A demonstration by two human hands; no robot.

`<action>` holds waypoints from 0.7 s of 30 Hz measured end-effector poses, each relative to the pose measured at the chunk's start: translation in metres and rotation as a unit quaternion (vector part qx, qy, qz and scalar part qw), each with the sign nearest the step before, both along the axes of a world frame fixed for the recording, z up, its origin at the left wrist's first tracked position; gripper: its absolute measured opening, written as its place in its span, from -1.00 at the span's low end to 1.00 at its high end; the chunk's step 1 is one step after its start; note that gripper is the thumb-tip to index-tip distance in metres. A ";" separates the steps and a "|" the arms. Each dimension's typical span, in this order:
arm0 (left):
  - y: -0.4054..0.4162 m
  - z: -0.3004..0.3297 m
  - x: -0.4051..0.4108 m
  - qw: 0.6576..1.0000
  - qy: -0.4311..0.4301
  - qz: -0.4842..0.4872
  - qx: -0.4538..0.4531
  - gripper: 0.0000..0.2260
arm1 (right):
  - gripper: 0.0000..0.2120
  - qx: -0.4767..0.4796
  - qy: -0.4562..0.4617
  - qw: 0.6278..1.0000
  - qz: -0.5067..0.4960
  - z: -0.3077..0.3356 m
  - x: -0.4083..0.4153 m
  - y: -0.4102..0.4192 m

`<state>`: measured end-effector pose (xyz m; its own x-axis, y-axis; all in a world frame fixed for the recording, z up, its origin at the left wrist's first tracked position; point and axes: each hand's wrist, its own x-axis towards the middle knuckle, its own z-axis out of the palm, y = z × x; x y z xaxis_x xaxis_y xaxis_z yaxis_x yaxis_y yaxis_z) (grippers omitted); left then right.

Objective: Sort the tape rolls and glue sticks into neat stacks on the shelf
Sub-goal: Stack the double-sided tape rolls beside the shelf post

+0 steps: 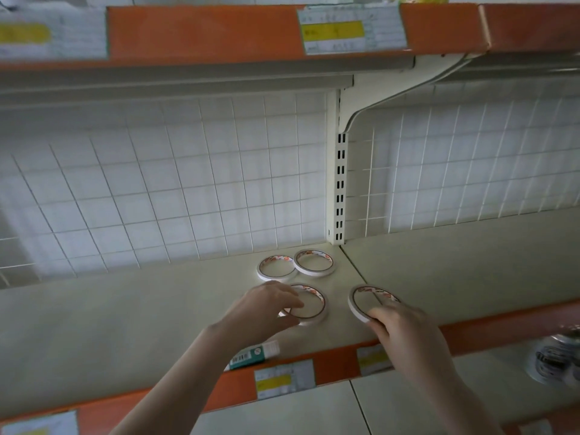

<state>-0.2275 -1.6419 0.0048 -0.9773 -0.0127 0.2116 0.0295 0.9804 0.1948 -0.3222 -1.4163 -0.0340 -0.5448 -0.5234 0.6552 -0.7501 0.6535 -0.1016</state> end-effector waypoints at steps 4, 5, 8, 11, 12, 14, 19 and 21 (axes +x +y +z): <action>0.004 -0.002 -0.004 1.000 -0.023 -0.003 -0.012 -0.80 | -0.66 -0.009 -0.011 1.000 0.008 -0.001 -0.003 0.002; 0.005 -0.002 -0.005 1.000 -0.026 -0.003 -0.015 -0.82 | -0.65 -0.014 -0.014 1.000 0.013 -0.001 -0.004 0.001; 0.008 -0.002 -0.005 1.000 -0.017 0.004 -0.023 -0.85 | -0.67 -0.019 -0.020 0.999 0.022 -0.002 -0.007 -0.001; 0.010 0.001 -0.002 0.999 0.020 0.031 -0.023 -0.88 | -0.72 -0.025 -0.029 0.998 0.040 -0.003 -0.010 -0.006; 0.011 0.003 0.000 0.998 0.030 0.041 -0.021 -0.88 | -0.72 -0.029 -0.031 0.998 0.047 -0.002 -0.010 -0.008; 0.010 0.008 0.005 0.997 0.054 0.050 -0.024 -0.89 | -0.68 -0.039 -0.031 0.997 0.060 0.000 -0.010 -0.013; -0.002 0.024 0.037 0.990 0.107 0.084 -0.033 -0.79 | -0.81 -0.065 -0.039 0.993 0.089 0.007 -0.003 -0.037; -0.011 0.029 0.056 0.986 0.127 0.102 -0.033 -0.78 | -0.84 -0.073 -0.041 0.991 0.104 0.012 0.005 -0.050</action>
<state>-0.1718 -1.6524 0.0338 -0.8716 -0.1815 0.4554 -0.1301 0.9813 0.1420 -0.3176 -1.4666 -0.0225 -0.4902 -0.5331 0.6895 -0.8520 0.4599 -0.2502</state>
